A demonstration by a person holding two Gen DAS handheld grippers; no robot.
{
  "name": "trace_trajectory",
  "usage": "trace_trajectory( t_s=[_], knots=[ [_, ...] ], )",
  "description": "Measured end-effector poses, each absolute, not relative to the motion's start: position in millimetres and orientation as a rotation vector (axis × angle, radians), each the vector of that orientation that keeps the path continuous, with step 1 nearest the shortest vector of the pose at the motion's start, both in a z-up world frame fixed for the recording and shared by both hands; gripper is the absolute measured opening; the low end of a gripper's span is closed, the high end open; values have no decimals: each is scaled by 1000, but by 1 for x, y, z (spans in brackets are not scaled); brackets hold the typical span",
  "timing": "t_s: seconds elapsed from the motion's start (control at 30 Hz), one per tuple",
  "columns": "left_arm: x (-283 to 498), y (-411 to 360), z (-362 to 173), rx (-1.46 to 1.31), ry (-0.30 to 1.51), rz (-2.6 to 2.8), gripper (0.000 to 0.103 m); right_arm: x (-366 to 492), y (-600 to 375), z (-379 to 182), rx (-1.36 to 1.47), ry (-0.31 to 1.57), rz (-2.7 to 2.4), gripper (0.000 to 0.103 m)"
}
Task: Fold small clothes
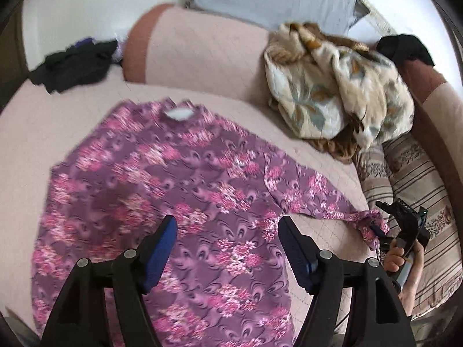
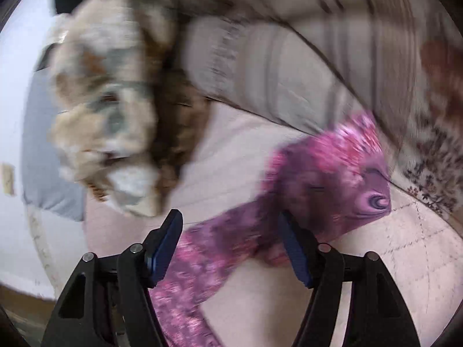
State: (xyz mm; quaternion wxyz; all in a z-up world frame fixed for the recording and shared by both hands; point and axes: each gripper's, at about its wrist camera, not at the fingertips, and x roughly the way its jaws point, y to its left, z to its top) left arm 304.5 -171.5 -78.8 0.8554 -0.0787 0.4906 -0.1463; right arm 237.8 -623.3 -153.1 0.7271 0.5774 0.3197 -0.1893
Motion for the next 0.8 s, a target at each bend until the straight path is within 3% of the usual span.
trace_trajectory(
  t_s=[0.2, 0.27, 0.33, 0.53, 0.7, 0.8],
  knots=[
    [328, -191, -108, -195, 1137, -313, 76, 264, -635, -174, 1190, 774, -443, 44],
    [326, -190, -110, -204, 1152, -313, 76, 268, -636, -178, 1120, 830, -485, 18],
    [322, -186, -108, -205, 1154, -313, 76, 272, -634, -177, 1076, 842, -498, 6],
    [303, -145, -87, -198, 1106, -275, 76, 256, -591, -99, 878, 674, -426, 5],
    [293, -101, -86, -273, 1091, -260, 76, 237, -471, -18, 589, 519, -90, 5],
    [291, -71, -95, -339, 1095, -250, 76, 233, -387, -5, 389, 524, 89, 5]
  ],
)
